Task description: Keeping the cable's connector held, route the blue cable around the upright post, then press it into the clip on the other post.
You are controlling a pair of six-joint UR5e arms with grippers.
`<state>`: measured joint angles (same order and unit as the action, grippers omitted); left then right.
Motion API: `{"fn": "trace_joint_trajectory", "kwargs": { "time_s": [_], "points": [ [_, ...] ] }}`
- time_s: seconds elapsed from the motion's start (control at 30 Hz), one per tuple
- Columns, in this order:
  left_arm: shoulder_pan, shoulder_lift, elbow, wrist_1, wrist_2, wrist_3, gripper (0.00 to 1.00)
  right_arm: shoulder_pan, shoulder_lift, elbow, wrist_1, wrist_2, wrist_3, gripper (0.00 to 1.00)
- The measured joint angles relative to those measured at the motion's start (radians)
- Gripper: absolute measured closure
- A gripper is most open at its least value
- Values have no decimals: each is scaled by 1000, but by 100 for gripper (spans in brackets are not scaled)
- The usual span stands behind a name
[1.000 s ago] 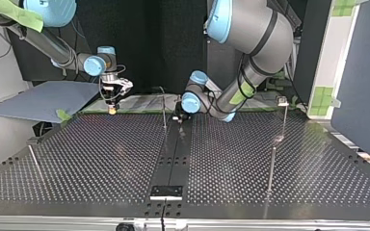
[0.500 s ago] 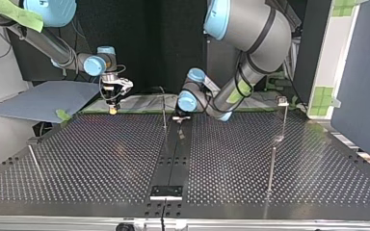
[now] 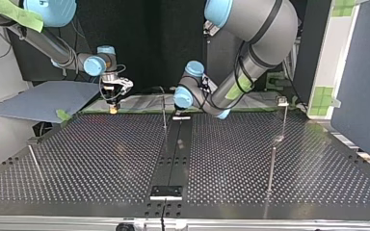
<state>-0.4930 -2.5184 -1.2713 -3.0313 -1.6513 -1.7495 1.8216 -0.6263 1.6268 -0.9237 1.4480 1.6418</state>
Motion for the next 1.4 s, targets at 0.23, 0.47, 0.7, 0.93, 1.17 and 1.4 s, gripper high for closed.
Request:
{"fn": "trace_joint_trajectory", "kwargs": {
  "time_s": [0.23, 0.47, 0.7, 0.93, 1.17, 1.4],
  "points": [
    [-4, 40, -65, 33, 50, 27, 0, 0, 0, 0, 4, 0, 1, 100],
    [-38, 51, -127, 84, 85, 7, 0, 0, 0, 0, 10, -3, 0, 100],
    [-67, 52, -187, 139, 94, -9, 0, 0, 0, 0, 13, -3, 0, 100],
    [-75, 53, -205, 189, 63, -17, 0, 0, 0, 0, 15, -3, 1, 100],
    [-88, 53, -205, 246, 46, -18, 0, 0, 0, 0, 14, -3, 0, 100],
    [-97, 54, -205, 290, 39, -18, 0, -1, 0, 0, 14, -3, 0, 100]
  ]
}}
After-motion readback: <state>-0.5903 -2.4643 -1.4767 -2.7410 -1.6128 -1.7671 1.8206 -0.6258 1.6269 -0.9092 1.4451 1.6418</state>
